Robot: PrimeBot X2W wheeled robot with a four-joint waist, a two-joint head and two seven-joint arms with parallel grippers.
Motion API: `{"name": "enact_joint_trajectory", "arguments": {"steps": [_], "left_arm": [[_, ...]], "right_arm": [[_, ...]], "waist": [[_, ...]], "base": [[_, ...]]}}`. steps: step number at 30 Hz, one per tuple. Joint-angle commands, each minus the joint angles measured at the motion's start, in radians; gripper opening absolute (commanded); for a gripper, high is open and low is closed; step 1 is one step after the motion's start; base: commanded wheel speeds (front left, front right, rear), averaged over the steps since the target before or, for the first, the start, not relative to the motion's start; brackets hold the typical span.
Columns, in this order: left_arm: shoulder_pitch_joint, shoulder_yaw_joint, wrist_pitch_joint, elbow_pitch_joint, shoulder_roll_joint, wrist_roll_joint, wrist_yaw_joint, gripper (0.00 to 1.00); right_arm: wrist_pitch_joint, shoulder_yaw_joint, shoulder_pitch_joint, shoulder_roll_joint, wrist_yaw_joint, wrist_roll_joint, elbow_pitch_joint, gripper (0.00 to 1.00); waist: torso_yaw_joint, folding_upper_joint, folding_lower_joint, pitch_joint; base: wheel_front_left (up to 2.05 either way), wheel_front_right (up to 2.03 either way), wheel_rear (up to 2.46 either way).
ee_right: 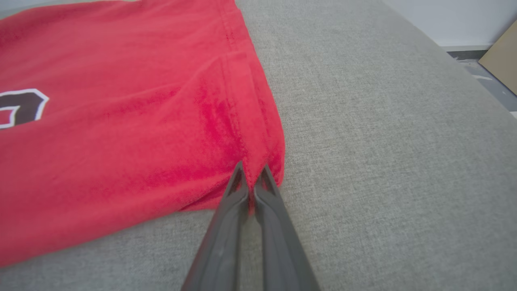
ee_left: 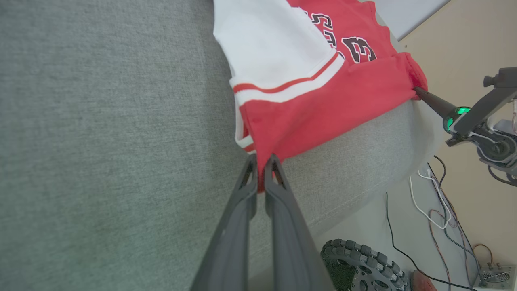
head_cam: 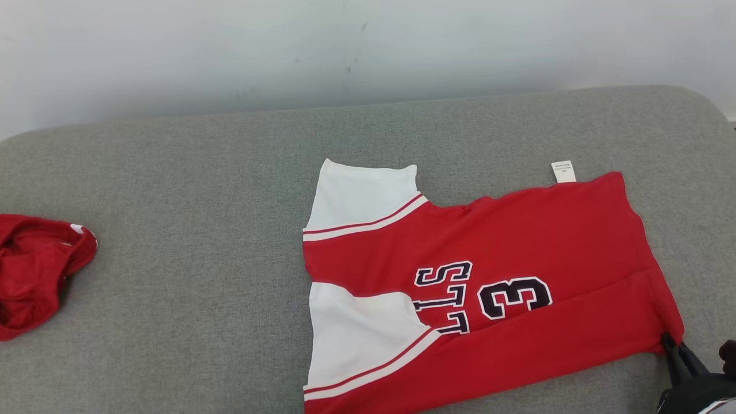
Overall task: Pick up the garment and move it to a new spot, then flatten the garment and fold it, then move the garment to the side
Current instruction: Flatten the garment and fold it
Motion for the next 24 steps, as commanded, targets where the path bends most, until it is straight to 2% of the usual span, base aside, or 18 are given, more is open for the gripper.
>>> {"name": "enact_joint_trajectory", "arguments": {"steps": [1, 13, 22, 23, 24], "left_arm": [[0.020, -0.004, 0.003, -0.008, 0.008, 0.008, 0.007, 0.00], [0.050, 0.006, -0.014, -0.025, 0.037, 0.047, 0.053, 0.00], [0.036, -0.009, -0.019, 0.006, 0.020, 0.047, 0.059, 0.00], [0.032, -0.012, -0.020, 0.012, 0.018, 0.050, 0.060, 0.04], [0.028, -0.014, -0.020, 0.018, 0.015, 0.052, 0.060, 0.10]], "right_arm": [[-0.001, 0.013, 0.021, -0.017, -0.001, 0.019, -0.006, 0.00], [0.003, 0.067, 0.148, -0.059, -0.001, 0.086, -0.084, 0.00], [0.023, 0.086, 0.165, -0.075, -0.001, 0.113, -0.127, 0.00], [0.022, 0.084, 0.167, -0.079, -0.001, 0.114, -0.131, 0.37], [0.021, 0.084, 0.170, -0.080, -0.001, 0.118, -0.136, 0.42]], "waist": [[0.008, -0.0001, 0.0000, 0.000], [-0.005, -0.0001, 0.0000, -0.028], [-0.020, -0.0001, 0.0000, -0.037], [-0.020, -0.0001, 0.0000, -0.040], [-0.020, -0.0001, 0.0000, -0.043]], "base": [[0.00, 0.00, 0.00], [0.00, 0.00, 0.00], [0.00, 0.00, 0.00], [0.00, 0.00, 0.00], [0.00, 0.00, 0.00]]}}
